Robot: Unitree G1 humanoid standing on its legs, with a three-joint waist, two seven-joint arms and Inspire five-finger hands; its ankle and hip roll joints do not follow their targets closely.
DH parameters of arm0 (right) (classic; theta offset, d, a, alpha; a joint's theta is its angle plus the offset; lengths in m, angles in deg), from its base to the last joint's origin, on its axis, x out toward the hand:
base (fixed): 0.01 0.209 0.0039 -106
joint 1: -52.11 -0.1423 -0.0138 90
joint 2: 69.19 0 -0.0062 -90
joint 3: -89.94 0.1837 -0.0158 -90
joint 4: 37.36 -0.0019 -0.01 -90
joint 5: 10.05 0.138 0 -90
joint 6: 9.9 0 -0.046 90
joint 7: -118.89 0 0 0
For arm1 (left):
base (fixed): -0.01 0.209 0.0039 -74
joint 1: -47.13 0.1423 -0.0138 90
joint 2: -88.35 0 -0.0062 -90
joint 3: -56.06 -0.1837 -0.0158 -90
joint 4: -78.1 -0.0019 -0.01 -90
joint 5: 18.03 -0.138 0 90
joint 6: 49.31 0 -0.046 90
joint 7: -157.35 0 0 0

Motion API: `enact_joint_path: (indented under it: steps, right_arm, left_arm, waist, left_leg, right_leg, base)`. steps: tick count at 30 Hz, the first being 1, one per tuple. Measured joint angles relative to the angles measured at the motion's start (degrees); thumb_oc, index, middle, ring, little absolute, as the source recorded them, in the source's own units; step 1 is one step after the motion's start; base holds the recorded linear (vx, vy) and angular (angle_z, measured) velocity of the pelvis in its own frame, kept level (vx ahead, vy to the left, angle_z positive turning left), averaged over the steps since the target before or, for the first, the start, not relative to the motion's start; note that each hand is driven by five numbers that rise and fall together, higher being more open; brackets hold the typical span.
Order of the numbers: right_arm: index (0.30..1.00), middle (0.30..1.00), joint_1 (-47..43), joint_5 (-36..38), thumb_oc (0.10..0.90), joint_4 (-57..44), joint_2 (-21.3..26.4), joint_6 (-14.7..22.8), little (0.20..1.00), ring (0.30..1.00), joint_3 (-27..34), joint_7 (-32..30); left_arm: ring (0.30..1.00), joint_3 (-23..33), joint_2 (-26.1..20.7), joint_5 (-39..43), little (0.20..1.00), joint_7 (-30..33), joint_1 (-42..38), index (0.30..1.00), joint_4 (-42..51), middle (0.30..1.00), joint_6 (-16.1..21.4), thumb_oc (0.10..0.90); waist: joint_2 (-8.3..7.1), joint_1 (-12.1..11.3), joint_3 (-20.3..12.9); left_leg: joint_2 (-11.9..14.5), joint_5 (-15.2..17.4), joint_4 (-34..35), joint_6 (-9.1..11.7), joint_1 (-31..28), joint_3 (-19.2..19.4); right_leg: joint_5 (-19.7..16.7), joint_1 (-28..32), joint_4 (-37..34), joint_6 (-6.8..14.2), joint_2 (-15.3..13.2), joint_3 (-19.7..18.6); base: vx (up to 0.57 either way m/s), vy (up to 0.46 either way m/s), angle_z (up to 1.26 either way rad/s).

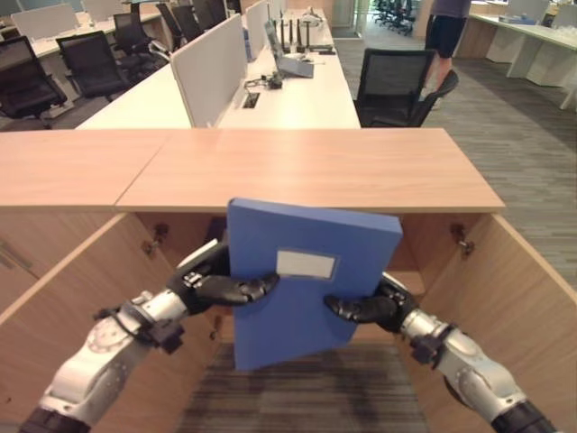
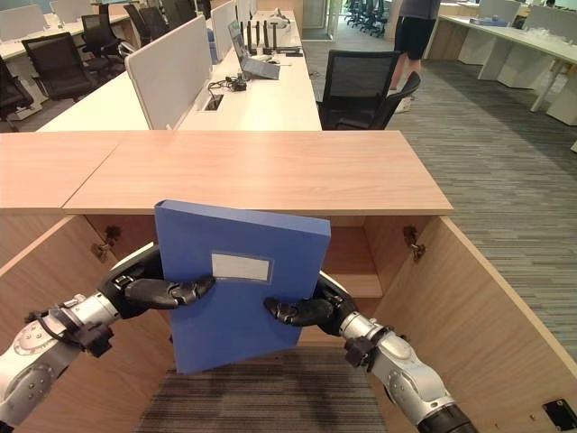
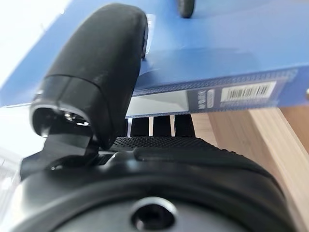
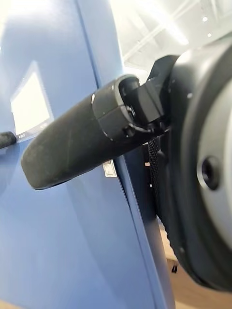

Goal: Put the empty folder in the office cabinet

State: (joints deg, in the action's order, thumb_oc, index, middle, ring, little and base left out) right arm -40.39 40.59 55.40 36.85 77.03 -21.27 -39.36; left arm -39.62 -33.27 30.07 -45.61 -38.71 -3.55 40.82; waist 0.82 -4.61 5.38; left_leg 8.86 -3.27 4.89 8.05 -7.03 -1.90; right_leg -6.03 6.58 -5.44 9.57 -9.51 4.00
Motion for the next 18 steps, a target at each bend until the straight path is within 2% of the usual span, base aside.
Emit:
enact_joint_path:
  steps: [1, 2, 4, 5, 8, 10, 11, 14, 16, 17, 18]
  right_arm:
    - [0.300, 0.300, 2.0, -0.2, 0.400, 0.4, -1.6, -0.1, 0.300, 0.300, 0.5, 0.4]
    - [0.300, 0.300, 3.5, -1.2, 0.400, 1.0, -2.9, -0.1, 0.300, 0.300, 1.6, 0.5]
    - [0.300, 0.300, 5.4, -1.8, 0.400, 3.6, -4.9, -0.5, 0.300, 0.300, 2.8, 0.2]
    - [0.300, 0.300, 8.4, -3.6, 0.400, 6.8, -7.8, -0.6, 0.300, 0.300, 5.9, -0.1]
    - [0.300, 0.300, 11.2, -6.0, 0.400, 12.3, -9.7, -1.2, 0.300, 0.300, 9.1, -2.9]
    - [0.300, 0.300, 14.4, -7.7, 0.400, 17.9, -12.7, -0.6, 0.300, 0.300, 15.7, -4.9]
    - [0.300, 0.300, 15.6, -7.9, 0.400, 19.8, -13.1, -0.9, 0.300, 0.300, 17.3, -7.4]
    - [0.300, 0.300, 17.1, -7.7, 0.400, 25.2, -14.7, 0.5, 0.300, 0.300, 20.0, -8.9]
    - [0.300, 0.300, 17.1, -6.6, 0.400, 28.2, -16.6, 1.8, 0.300, 0.300, 20.5, -10.7]
    - [0.300, 0.300, 16.7, -4.0, 0.400, 30.2, -18.3, 3.6, 0.300, 0.300, 20.5, -12.3]
    - [0.300, 0.300, 16.4, -2.7, 0.400, 31.0, -18.8, 4.2, 0.300, 0.300, 20.3, -12.4]
  left_arm:
    - [0.900, 2.4, 6.3, -2.5, 0.900, 1.1, 0.9, 0.900, -2.6, 0.900, 1.9, 0.800]
    - [0.900, 3.7, 9.8, -4.3, 0.900, 2.1, 1.7, 0.900, -4.0, 0.900, 2.9, 0.800]
    - [0.900, 4.6, 13.5, -7.2, 0.900, 4.6, 2.8, 0.900, -6.7, 0.900, 3.5, 0.800]
    - [0.900, 6.6, 18.1, -10.9, 0.900, 6.1, 4.5, 0.900, -11.3, 0.900, 4.7, 0.800]
    - [0.900, 8.2, 19.8, -15.1, 0.900, 10.2, 8.0, 0.900, -18.2, 0.900, 4.1, 0.800]
    - [0.900, 11.6, 24.1, -16.2, 0.900, 11.4, 10.1, 0.900, -25.8, 0.900, 5.0, 0.800]
    - [0.900, 11.9, 24.8, -18.0, 0.900, 13.0, 10.9, 0.900, -29.5, 0.900, 4.0, 0.800]
    - [0.900, 12.3, 27.9, -20.4, 0.900, 15.3, 11.6, 0.900, -38.8, 0.900, 5.1, 0.800]
    - [0.900, 11.3, 29.8, -21.9, 0.900, 17.0, 11.5, 0.900, -44.7, 0.900, 5.1, 0.800]
    - [0.900, 8.0, 31.5, -24.1, 0.900, 18.1, 10.9, 0.900, -51.3, 0.900, 5.1, 0.800]
    - [0.900, 6.4, 32.1, -24.6, 0.900, 18.5, 10.5, 0.900, -53.8, 0.900, 4.9, 0.800]
  waist:
    - [0.00, 0.2, 0.0]
    - [-0.08, 0.3, 0.0]
    - [-0.26, 0.4, 0.0]
    - [-0.25, 0.7, 0.0]
    - [-0.32, 1.5, 0.0]
    - [-0.13, 1.9, -0.2]
    - [-0.14, 1.9, -0.1]
    - [0.06, 2.7, -0.2]
    - [0.21, 3.0, -0.3]
    - [0.45, 3.4, -0.4]
    - [0.47, 3.8, -0.4]
  left_leg:
    - [0.0, 0.0, 0.0, 0.0, 0.0, 0.0]
    - [0.0, 0.0, 0.0, 0.0, 0.1, 0.0]
    - [0.1, 0.1, 0.0, -0.1, 0.1, 0.0]
    - [0.1, 0.3, 0.0, -0.2, 0.1, 0.0]
    - [0.1, 0.4, 0.0, -0.4, 0.5, 0.0]
    - [0.1, 0.6, 0.0, -0.7, 0.7, 0.2]
    - [0.1, 0.6, 0.0, -0.7, 0.9, 0.1]
    - [0.2, 0.6, 0.0, -0.7, 0.9, 0.1]
    - [0.2, 0.6, 0.0, -0.7, 0.9, 0.2]
    - [0.2, 0.6, 0.0, -0.7, 1.0, 0.3]
    - [0.2, 0.6, 0.0, -0.7, 1.0, 0.4]
  right_leg:
    - [0.1, 0.0, 0.0, 0.0, 0.0, 0.0]
    - [0.1, -0.1, 0.0, 0.0, 0.0, 0.1]
    - [0.1, -0.1, 0.0, 0.0, 0.1, 0.0]
    - [0.3, -0.1, 0.0, 0.0, 0.0, 0.0]
    - [0.4, -0.5, 0.0, -0.1, 0.0, 0.1]
    - [0.4, -0.9, 0.0, -0.1, 0.0, -0.1]
    - [0.3, -1.0, 0.0, 0.0, 0.0, 0.0]
    - [0.4, -1.1, 0.0, 0.0, 0.1, 0.0]
    - [0.4, -1.3, 0.0, 0.0, 0.1, -0.1]
    - [0.4, -1.5, 0.0, -0.1, 0.1, -0.2]
    - [0.4, -1.4, 0.0, -0.1, 0.1, -0.2]
  base:
    - [0.00, 0.000, 0.00]
    - [0.00, 0.000, 0.00]
    - [0.00, 0.000, 0.00]
    - [0.00, 0.000, 0.00]
    - [0.00, -0.004, -0.01]
    - [0.00, 0.000, 0.00]
    - [0.00, 0.000, 0.00]
    - [0.00, 0.000, 0.00]
    - [-0.02, -0.036, -0.05]
    - [-0.01, -0.045, -0.04]
    - [-0.01, -0.047, -0.02]
